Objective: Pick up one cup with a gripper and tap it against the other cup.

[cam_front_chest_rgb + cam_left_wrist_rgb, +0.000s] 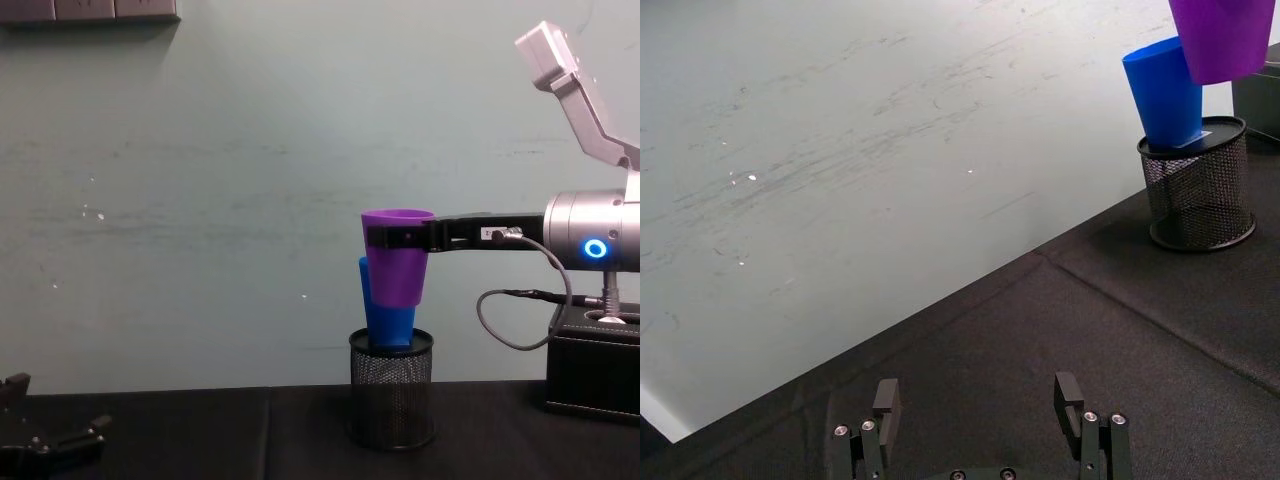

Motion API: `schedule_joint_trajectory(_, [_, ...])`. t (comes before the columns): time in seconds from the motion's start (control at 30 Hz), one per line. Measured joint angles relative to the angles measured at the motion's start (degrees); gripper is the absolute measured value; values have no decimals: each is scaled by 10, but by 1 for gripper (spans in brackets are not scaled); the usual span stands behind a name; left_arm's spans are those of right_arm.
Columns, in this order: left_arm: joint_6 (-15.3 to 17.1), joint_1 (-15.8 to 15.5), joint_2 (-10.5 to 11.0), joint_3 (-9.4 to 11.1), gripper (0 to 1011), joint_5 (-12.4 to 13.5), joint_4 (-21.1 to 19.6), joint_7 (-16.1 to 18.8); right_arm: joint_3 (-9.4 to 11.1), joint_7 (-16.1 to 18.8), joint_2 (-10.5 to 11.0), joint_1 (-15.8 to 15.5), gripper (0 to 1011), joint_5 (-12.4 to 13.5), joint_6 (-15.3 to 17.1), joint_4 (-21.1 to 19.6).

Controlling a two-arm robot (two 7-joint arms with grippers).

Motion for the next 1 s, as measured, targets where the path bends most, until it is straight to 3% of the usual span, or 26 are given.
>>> schedule_joint_trajectory(1.0, [0, 0, 0, 0, 1011, 0, 0, 0, 7, -9, -5, 5, 729, -26, 1, 4])
